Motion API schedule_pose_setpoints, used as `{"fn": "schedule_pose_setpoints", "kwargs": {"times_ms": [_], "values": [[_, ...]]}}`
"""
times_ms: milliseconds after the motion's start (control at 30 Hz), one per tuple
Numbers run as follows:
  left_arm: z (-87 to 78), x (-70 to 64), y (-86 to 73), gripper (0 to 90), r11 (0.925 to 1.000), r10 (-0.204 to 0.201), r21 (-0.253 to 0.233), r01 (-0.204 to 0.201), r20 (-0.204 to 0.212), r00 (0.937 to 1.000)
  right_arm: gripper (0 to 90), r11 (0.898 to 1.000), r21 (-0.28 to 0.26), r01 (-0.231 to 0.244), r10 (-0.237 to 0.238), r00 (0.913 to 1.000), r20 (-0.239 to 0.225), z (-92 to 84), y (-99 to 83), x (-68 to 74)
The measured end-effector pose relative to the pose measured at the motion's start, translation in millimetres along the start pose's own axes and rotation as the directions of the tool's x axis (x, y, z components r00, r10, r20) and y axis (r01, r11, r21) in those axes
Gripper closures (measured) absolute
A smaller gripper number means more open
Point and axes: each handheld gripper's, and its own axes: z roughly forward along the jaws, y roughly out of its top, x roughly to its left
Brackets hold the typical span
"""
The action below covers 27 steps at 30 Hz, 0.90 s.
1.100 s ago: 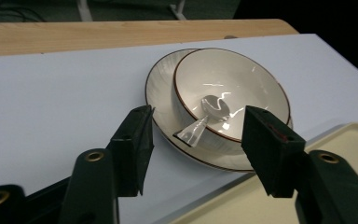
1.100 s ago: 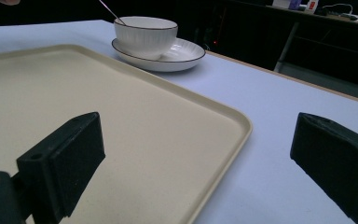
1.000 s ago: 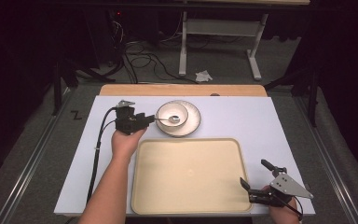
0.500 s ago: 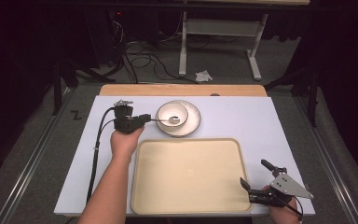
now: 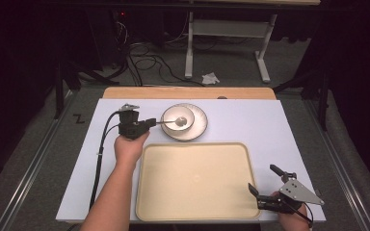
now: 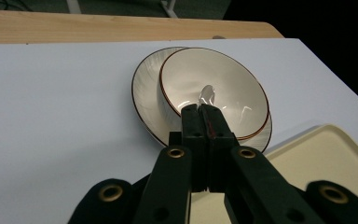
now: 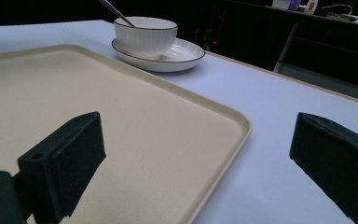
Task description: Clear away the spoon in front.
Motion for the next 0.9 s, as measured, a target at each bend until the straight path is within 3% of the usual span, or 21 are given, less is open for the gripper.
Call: {"fn": "schedule_pose_setpoints", "kwargs": {"times_ms": [267, 433, 533, 900], "values": [[-11.2, -9.2, 0.9, 89.8, 0.9943, 0.07, -0.078, -0.073, -0.036, 0.9969, 4.0, 1.0, -0.001, 0.001, -0.001, 1.0, -0.002, 0.5, 0.0, 0.2], [-17.3, -13.0, 1.1, 89.7, 0.9907, 0.092, -0.097, -0.095, -0.038, 0.995, 3.9, 1.0, -0.002, 0.003, -0.003, 1.0, -0.003, 0.8, -0.1, 0.1], [-24.7, -18.6, -0.1, 89.7, 0.9835, 0.126, -0.126, -0.13, -0.042, 0.9912, 4.0, 1.0, -0.001, 0.002, -0.002, 1.0, -0.004, 0.6, 0.0, 0.5], [-49.4, -26.0, -13.4, 89.7, 0.9678, 0.14, -0.205, -0.146, -0.044, 0.9891, 4.0, 1.0, 0.002, 0.004, -0.004, 1.0, 0.0, -0.1, 0.6, 1.1]]}}
